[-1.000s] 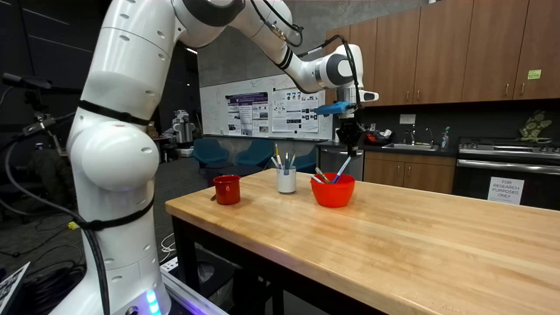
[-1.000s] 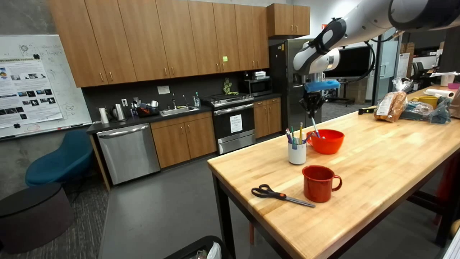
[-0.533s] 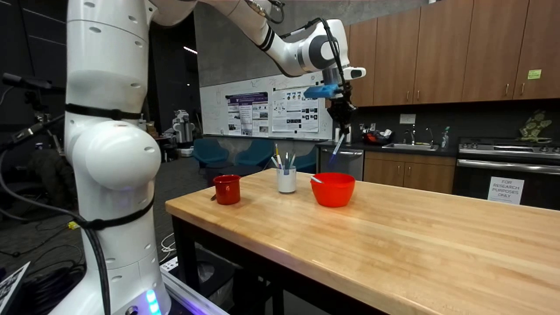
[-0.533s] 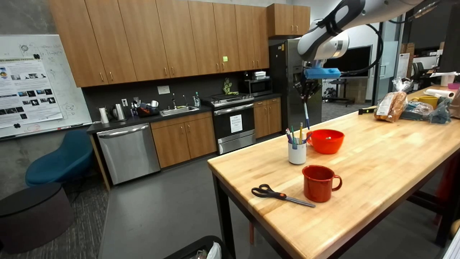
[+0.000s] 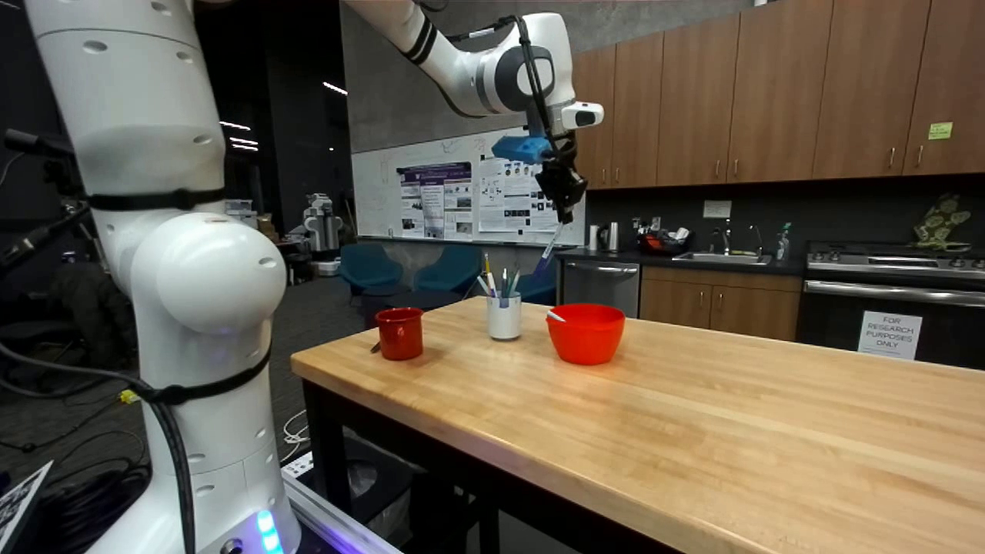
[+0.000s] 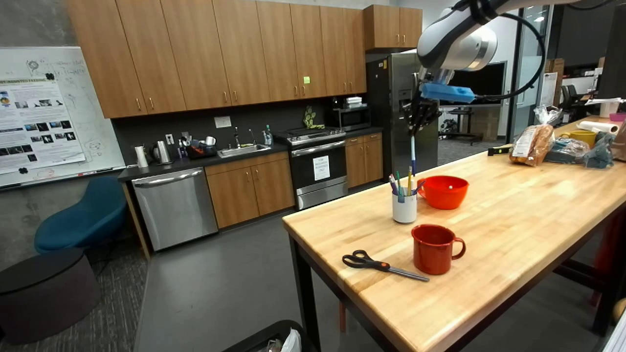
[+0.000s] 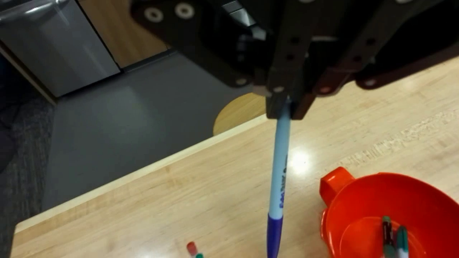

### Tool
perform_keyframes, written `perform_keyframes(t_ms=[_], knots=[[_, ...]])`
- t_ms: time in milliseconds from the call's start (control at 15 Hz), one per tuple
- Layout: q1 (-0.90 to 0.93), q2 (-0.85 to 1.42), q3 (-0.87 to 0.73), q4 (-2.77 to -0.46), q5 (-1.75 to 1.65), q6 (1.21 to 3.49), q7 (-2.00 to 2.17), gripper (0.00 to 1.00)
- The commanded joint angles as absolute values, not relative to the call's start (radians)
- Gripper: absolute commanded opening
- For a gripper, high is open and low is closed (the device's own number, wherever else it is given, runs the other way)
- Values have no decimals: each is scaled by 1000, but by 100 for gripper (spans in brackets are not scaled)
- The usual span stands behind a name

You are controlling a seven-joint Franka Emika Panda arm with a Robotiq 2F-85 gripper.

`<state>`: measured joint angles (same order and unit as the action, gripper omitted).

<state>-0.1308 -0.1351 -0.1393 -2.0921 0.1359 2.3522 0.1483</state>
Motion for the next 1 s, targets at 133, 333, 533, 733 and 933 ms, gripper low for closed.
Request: perform_keyframes(t_ms=[133,333,533,733,933], knots=[[-85,-284,-139,-2259,280,2400,21,3],[-58,-313,-143,-2305,338,2413,-43,3],[-35,-322,-147,-2343,378,2444,-110,3],[-14,-320,-149,-2375,395,2490,-191,3],[5,-311,-152,-2393,403,2538,-252,3]])
